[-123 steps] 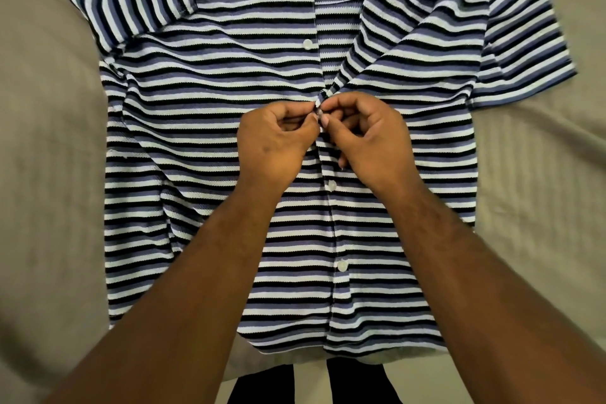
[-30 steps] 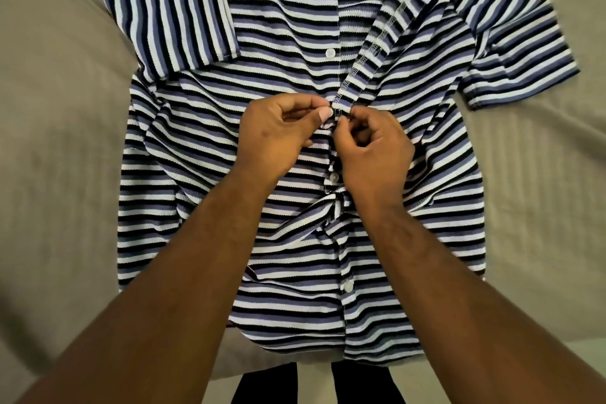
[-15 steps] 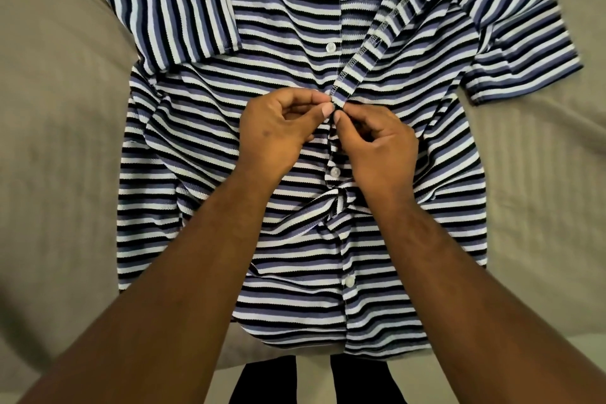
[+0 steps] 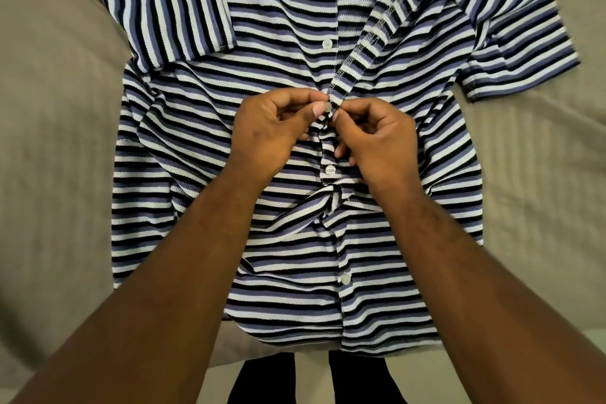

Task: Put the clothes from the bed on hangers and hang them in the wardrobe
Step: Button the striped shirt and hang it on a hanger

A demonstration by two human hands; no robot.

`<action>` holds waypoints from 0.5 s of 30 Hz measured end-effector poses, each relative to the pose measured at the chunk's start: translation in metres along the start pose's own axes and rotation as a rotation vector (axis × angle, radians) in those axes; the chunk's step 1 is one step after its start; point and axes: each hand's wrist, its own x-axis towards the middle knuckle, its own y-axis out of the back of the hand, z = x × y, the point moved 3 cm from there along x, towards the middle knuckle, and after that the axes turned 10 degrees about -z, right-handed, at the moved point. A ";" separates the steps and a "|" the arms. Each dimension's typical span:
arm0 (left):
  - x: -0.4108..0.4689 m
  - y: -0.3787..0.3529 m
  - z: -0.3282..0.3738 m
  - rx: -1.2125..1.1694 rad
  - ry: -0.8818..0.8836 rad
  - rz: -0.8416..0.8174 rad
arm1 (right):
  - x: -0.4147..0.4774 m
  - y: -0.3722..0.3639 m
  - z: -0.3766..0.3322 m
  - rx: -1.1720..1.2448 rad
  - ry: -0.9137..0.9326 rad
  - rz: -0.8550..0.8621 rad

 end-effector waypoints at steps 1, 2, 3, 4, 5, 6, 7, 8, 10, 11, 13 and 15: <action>-0.001 0.000 0.000 0.010 -0.006 -0.006 | 0.000 0.000 0.000 0.001 -0.002 0.007; -0.001 0.000 0.000 0.021 -0.011 -0.007 | 0.000 -0.001 0.001 0.002 0.000 0.012; -0.002 0.000 0.000 0.029 -0.015 -0.004 | 0.000 -0.001 0.001 0.001 0.003 0.013; -0.002 0.000 0.000 0.032 -0.016 -0.001 | 0.000 -0.001 0.002 -0.001 0.006 0.013; -0.002 0.000 0.000 0.033 -0.017 0.002 | 0.000 0.000 0.002 -0.004 0.008 0.014; -0.002 0.000 0.000 0.033 -0.018 0.001 | 0.000 0.000 0.003 -0.007 0.008 0.015; -0.002 0.000 0.000 0.031 -0.019 -0.002 | 0.000 0.000 0.003 -0.011 0.009 0.016; -0.002 0.001 0.000 0.030 -0.020 -0.006 | 0.001 0.000 0.003 -0.014 0.013 0.020; -0.003 0.001 0.001 0.034 -0.024 -0.013 | 0.001 -0.002 0.003 -0.026 0.031 0.038; -0.003 0.000 0.001 0.041 -0.028 -0.013 | 0.001 -0.002 0.003 -0.038 0.041 0.050; -0.004 -0.002 0.002 0.067 -0.036 0.003 | 0.001 -0.005 0.003 -0.067 0.053 0.074; -0.003 -0.003 0.002 0.078 -0.042 0.037 | 0.001 -0.006 0.003 -0.093 0.057 0.093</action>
